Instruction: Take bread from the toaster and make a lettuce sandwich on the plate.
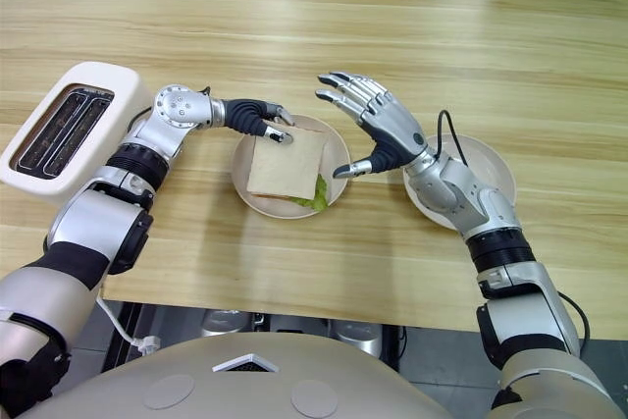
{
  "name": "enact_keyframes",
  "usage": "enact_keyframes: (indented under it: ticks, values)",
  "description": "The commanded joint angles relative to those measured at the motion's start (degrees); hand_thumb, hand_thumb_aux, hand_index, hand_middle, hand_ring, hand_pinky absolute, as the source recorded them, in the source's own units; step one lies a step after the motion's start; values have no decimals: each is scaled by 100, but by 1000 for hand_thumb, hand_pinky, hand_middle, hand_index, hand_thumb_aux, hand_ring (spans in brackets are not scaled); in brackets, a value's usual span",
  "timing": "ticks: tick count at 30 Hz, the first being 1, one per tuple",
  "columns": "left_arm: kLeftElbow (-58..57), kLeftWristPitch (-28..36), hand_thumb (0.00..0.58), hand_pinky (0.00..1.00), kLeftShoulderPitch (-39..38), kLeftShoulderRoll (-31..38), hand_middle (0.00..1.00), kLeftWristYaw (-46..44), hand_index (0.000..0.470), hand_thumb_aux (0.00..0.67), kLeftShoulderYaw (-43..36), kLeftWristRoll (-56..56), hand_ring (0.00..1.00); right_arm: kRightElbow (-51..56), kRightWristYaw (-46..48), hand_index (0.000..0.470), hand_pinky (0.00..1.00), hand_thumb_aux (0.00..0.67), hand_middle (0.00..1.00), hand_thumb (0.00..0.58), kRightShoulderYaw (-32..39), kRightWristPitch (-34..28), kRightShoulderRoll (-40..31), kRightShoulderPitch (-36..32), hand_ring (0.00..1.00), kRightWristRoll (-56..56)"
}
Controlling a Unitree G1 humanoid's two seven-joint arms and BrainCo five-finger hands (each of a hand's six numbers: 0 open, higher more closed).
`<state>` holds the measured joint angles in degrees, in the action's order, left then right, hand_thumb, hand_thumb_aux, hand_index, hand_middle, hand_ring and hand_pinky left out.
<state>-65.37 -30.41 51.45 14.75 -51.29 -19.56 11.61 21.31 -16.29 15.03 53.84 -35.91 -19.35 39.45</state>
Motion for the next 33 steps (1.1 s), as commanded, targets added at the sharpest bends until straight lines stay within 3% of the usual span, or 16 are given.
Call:
enact_keyframes:
  ticks: [1, 12, 33]
  values:
    - [-303, -98, 580, 1000, 191, -59, 1000, 308, 460, 670, -94, 318, 1000, -301, 338, 0, 0, 0, 0, 0, 94, 244, -151, 129, 0, 45]
    - [-729, -111, 580, 1000, 316, -224, 1000, 989, 460, 670, -182, 871, 1000, -839, 1274, 0, 0, 0, 0, 0, 277, 336, -472, 490, 0, 284]
    - [-870, -82, 580, 1000, 400, -340, 1000, 1161, 460, 670, -115, 1026, 1000, -205, 2955, 0, 0, 0, 0, 0, 1032, -545, -525, 244, 0, 590]
